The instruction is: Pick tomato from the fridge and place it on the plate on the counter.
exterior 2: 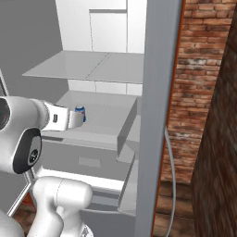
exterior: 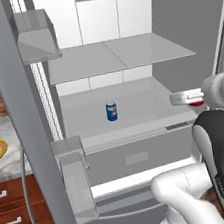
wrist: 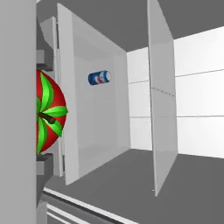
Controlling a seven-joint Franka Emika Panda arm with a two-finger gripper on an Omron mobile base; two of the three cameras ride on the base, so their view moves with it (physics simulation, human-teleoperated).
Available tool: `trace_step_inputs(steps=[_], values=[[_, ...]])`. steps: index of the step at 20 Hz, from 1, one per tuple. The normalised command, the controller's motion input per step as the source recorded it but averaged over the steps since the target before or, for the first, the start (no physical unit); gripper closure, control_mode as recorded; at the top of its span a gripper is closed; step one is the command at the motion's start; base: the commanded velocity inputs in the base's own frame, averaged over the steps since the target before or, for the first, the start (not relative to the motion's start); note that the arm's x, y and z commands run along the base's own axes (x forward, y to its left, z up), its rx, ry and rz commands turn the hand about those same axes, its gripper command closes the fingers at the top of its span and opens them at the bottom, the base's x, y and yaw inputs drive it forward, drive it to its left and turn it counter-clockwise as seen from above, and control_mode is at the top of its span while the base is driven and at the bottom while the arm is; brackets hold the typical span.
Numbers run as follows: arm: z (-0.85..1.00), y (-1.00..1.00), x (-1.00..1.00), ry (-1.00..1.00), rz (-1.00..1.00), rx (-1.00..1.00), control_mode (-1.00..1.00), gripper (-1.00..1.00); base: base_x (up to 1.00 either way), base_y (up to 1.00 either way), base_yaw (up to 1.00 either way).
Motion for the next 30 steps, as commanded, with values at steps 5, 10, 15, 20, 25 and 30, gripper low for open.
trace_step_inputs(steps=[5,10,15,20,25,30], values=[[-0.04,0.05,-0.38,0.08,0.0,-0.02,-1.0,1.0,0.0,0.0,0.0],[-0.14,0.09,-0.07,0.12,-0.02,-0.05,-1.0,1.0,0.0,0.0,0.0],[-0.03,0.0,0.0,0.01,0.0,0.0,-1.0,1.0,0.0,0.0,0.0],[0.0,0.0,-0.01,0.0,0.0,0.0,-1.0,1.0,0.0,0.0,0.0],[0.0,0.0,-0.09,0.0,0.0,0.0,1.0,1.0,-0.29,0.0,0.0],[0.0,0.0,0.0,0.0,0.0,0.0,1.0,1.0,-0.65,0.0,-0.03]])
